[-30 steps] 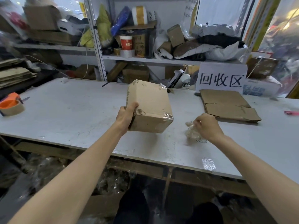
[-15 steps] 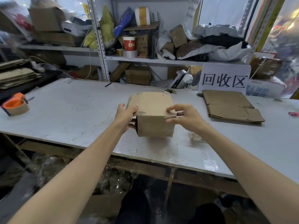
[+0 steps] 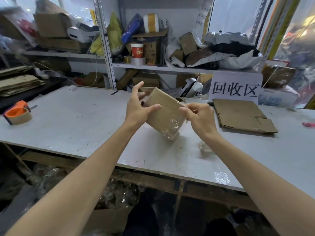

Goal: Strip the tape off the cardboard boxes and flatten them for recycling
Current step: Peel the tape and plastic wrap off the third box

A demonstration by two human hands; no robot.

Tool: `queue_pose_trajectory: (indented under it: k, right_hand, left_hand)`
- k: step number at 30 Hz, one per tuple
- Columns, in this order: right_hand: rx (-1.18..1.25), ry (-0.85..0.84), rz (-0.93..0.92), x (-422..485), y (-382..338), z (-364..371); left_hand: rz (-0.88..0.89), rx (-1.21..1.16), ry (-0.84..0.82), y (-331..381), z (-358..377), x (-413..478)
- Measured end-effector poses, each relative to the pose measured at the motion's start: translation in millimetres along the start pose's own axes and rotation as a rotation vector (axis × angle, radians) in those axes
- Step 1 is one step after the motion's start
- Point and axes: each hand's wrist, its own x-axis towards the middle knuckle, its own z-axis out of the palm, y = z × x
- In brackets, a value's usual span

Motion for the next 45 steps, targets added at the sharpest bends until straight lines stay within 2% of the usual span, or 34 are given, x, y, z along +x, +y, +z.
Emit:
queue_pose_trajectory:
  k: [4,9,15,16,18,20,22,27,34,40,43,45]
  right_hand:
    - [0.044,0.075,0.076,0.2,-2.5,2.6]
    - [0.136,0.092,0.168,1.5,-1.8,2.9]
    - [0.072,-0.139,0.460,5.5,5.7,3.7]
    - [-0.018,-0.118,0.420,5.7,6.5,2.5]
    - [-0.195,-0.039,0.218,3.0,4.3,1.1]
    - [-0.210,-0.011,0.039,-2.0,0.0,1.2]
    - [-0.168,-0.029,-0.017,-5.6,-1.1,2.3]
    - [-0.141,-0.010,-0.011,-2.9,0.4,2.7]
    - [-0.058,-0.054,0.133,1.5,0.9,2.5]
    - [0.234,0.006,0.450,4.9,3.8,5.0]
    - [0.259,-0.034,0.469,6.5,0.4,2.9]
    - [0.240,-0.049,0.395,4.0,-2.0,0.5]
  left_hand:
    - [-0.002,0.102,0.084,6.3,3.3,2.9]
    - [-0.008,-0.122,0.056,8.5,-5.4,5.8]
    - [-0.016,0.006,-0.179,-1.8,-5.1,2.2]
    - [-0.024,0.002,-0.204,-3.0,-4.2,1.6]
    - [-0.035,0.012,-0.220,-2.7,-4.0,2.7]
    - [-0.045,0.023,-0.220,-1.6,-4.7,4.5]
    - [-0.051,0.014,-0.211,-2.5,-4.9,4.3]
    - [-0.049,-0.004,-0.226,-4.1,-5.9,1.4]
    - [-0.072,-0.003,-0.241,-3.7,-6.2,-2.9]
    - [-0.080,-0.058,-0.264,-1.8,-10.7,-4.2]
    - [-0.091,-0.063,-0.279,-1.6,-12.6,-3.2]
    - [-0.101,-0.058,-0.285,-2.5,-14.1,-2.0]
